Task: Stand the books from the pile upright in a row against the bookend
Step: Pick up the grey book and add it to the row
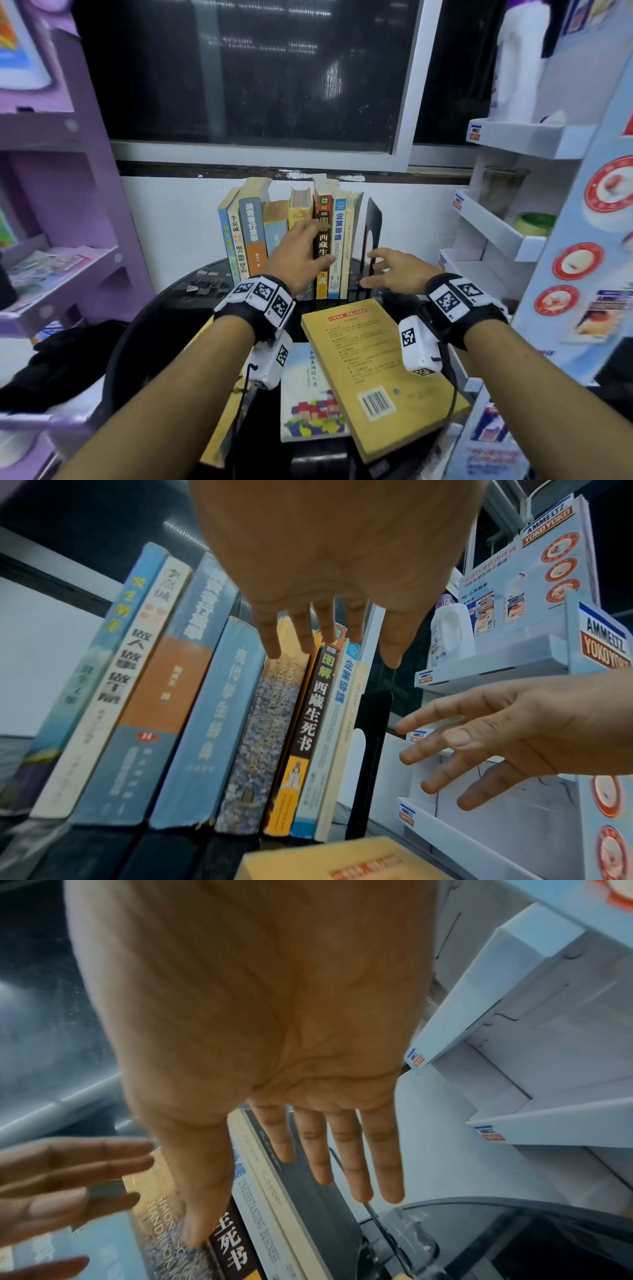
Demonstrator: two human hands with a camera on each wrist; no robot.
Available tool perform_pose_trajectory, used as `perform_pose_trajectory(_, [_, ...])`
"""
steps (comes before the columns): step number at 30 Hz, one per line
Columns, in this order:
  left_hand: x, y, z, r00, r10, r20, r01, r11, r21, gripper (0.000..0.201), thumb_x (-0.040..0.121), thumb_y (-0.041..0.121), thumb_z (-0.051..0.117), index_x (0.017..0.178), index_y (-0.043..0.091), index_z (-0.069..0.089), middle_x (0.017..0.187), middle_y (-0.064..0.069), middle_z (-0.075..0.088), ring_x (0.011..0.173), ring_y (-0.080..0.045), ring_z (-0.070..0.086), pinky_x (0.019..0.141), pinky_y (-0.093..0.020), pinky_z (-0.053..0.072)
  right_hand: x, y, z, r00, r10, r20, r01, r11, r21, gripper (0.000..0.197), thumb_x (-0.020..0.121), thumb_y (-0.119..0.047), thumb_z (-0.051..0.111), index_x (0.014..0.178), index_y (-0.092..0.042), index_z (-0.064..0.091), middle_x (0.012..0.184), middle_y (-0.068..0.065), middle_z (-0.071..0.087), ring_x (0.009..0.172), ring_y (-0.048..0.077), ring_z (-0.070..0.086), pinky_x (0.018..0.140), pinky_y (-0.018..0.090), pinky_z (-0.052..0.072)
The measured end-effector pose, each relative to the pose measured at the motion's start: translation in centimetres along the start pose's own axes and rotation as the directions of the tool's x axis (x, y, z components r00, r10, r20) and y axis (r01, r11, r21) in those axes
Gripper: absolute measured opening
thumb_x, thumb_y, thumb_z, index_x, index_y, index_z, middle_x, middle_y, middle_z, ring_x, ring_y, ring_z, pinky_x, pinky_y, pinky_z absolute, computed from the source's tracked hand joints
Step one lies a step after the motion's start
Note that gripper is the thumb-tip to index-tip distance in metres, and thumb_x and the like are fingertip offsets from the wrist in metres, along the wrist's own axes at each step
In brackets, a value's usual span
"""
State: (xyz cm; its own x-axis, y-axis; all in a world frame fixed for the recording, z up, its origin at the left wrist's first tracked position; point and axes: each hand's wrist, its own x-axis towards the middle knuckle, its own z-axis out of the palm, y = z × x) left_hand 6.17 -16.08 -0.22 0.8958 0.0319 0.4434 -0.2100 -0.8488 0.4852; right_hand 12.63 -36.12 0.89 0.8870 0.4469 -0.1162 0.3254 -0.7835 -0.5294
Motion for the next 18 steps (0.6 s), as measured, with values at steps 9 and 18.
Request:
perform_pose_trajectory(9, [-3.0,-0.4,3.7,0.848,-0.318,0.423,0.348,0.938,0.007,0.068,0.091,0.043,0.058,0.147,0.017,0.029,0.154,-0.007,0.026,0.136,-0.026,0.036,0.111,-0.039,0.032,-2.6,0.9,2.5,0.972,0.167,0.166,-0.152,0.983,-0.103,0.082,0.087,-0.051,0.062,0.151,-0.019,0.023,0.155,0.002,0.031,0.137,0.023,0.036,0.104,0.036,0.037])
perform_pose_trajectory(18, [-3.6,-1.1,6.1,0.693,-0.492,0.527,0.540,0.838,0.073,0.080,0.087,0.049,0.061,0.149,0.016,0.023,0.149,-0.008,0.038,0.130,-0.027,0.044,0.104,-0.038,0.039,-3.7,1.7,3.4,0.942,0.244,0.229,-0.240,0.970,-0.042,0.054,0.085,-0.035,0.071,0.131,-0.018,0.048,0.127,0.003,0.059,0.116,0.022,0.057,0.099,0.037,0.046])
